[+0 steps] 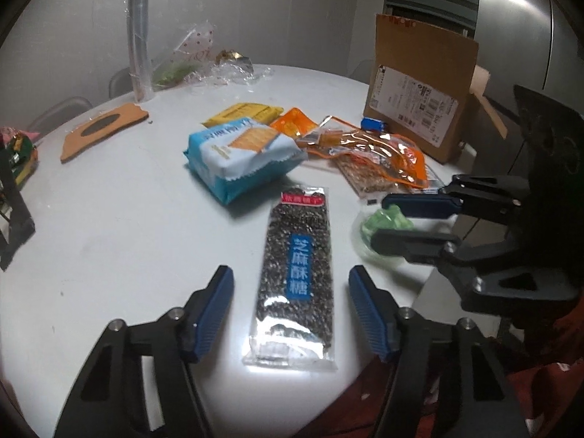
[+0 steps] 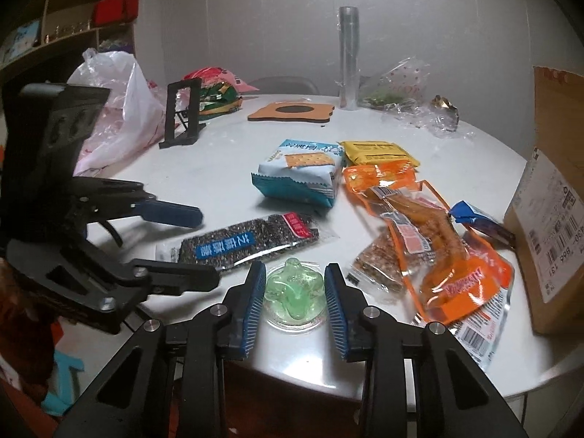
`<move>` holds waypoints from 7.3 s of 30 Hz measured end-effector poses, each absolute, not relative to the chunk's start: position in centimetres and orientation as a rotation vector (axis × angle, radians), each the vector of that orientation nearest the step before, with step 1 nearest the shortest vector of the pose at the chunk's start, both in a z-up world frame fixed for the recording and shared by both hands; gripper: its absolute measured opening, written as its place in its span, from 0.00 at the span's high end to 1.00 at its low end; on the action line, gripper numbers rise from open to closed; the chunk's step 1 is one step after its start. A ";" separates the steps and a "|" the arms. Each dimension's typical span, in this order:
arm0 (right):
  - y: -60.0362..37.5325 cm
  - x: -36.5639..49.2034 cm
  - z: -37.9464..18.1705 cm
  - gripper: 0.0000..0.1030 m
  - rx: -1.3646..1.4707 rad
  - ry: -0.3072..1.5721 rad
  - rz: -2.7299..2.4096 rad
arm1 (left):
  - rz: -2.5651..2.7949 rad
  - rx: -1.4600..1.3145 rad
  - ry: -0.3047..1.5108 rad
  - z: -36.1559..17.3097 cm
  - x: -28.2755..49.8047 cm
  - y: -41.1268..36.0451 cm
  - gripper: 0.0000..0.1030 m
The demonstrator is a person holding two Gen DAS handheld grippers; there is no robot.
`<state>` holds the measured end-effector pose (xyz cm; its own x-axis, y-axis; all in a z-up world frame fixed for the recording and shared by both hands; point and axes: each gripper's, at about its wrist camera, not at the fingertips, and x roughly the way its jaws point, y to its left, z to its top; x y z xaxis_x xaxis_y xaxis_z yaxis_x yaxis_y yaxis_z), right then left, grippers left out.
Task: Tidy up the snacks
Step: 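Grasp the green jelly cup with the right tool while the left tool grasps the sesame brittle bar, then carry the jelly cup and sesame bar to the box and release both, then move both open tools back toward the orange sausage packs and cracker pack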
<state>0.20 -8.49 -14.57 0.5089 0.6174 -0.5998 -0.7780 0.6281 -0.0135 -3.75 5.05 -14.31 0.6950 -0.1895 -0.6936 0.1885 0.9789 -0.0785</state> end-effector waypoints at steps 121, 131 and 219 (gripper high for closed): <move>-23.1 7.1 5.3 0.77 -0.167 0.318 0.713 | -0.467 0.191 0.365 9.5 5.3 -7.0 0.63; -29.6 13.4 0.7 0.77 -0.147 0.516 0.612 | -0.667 0.241 0.648 5.7 15.2 -16.2 0.63; -14.5 13.2 -11.9 0.26 0.249 0.727 0.278 | -0.057 -0.151 0.822 -13.7 9.7 7.9 0.30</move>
